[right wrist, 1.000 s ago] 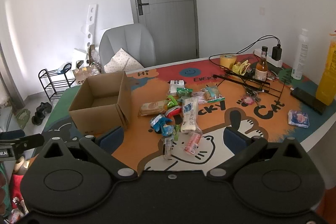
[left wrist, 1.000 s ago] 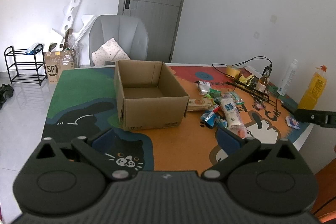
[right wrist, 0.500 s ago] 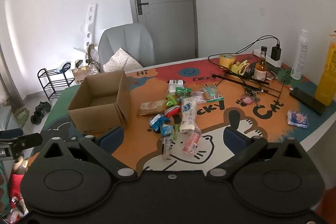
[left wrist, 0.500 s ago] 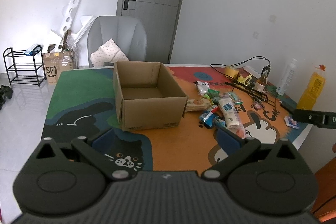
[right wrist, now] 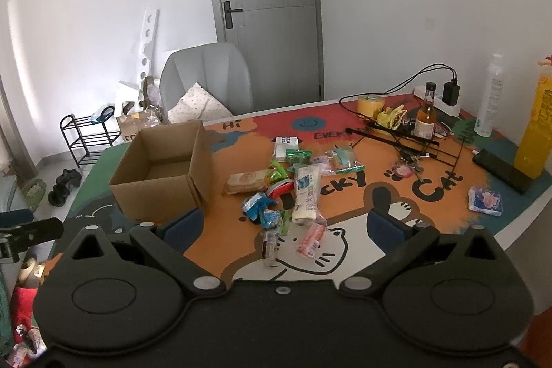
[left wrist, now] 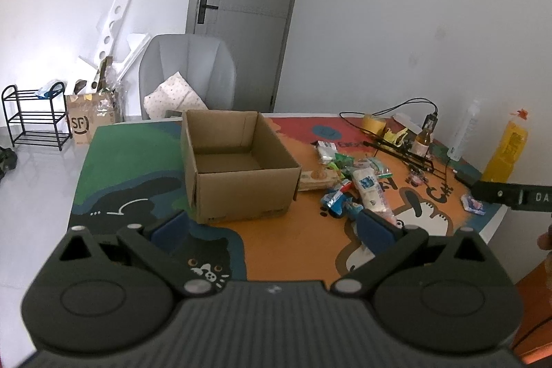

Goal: Organize snacks

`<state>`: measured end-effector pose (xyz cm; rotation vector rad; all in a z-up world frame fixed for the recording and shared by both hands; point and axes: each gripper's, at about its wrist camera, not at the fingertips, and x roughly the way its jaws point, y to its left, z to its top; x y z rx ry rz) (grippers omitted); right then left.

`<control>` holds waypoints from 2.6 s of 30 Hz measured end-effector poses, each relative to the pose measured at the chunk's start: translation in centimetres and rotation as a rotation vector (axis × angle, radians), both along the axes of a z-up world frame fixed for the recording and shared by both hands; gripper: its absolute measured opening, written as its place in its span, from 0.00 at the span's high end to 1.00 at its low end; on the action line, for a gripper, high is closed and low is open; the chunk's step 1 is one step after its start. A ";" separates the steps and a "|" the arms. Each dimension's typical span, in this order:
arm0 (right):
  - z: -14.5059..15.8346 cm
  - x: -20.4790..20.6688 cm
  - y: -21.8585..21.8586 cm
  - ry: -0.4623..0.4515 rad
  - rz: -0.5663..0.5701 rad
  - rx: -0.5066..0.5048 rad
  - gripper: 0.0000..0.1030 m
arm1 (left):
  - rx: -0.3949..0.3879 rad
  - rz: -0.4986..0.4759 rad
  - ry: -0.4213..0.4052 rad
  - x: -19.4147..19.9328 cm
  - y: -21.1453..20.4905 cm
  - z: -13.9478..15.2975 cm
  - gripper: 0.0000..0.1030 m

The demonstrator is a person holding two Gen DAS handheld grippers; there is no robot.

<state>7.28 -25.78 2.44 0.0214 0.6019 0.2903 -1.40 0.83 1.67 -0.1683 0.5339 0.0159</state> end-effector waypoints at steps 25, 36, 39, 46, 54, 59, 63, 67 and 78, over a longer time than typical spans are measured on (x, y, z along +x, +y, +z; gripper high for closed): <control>-3.1 4.7 -2.7 0.058 0.072 0.031 0.00 | -0.063 -0.001 -0.054 4.0 -1.4 -1.9 0.00; -4.3 7.1 -6.2 0.081 0.059 0.093 0.00 | -0.082 -0.056 -0.021 7.5 -3.4 -4.4 0.02; -4.5 7.6 -6.8 0.078 0.070 0.118 0.00 | -0.084 -0.068 -0.026 8.4 -3.9 -4.7 0.03; -6.1 8.7 -8.3 0.074 0.053 0.153 0.00 | -0.077 -0.123 -0.007 10.7 -6.4 -6.2 0.08; -9.4 9.6 -7.9 0.075 0.006 0.127 0.01 | -0.089 -0.183 0.062 13.7 -9.3 -9.5 0.27; -11.6 10.1 -7.0 0.090 -0.021 0.110 0.06 | -0.120 -0.192 0.115 15.4 -9.7 -11.4 0.36; -12.9 10.7 -6.6 0.106 -0.017 0.103 0.07 | -0.121 -0.201 0.141 16.4 -10.4 -12.6 0.41; -14.3 11.4 -6.1 0.140 -0.025 0.106 0.18 | -0.130 -0.197 0.179 17.5 -10.9 -13.5 0.46; -16.0 12.7 -4.0 0.177 0.005 0.137 0.33 | -0.092 -0.221 0.240 19.6 -12.4 -15.2 0.62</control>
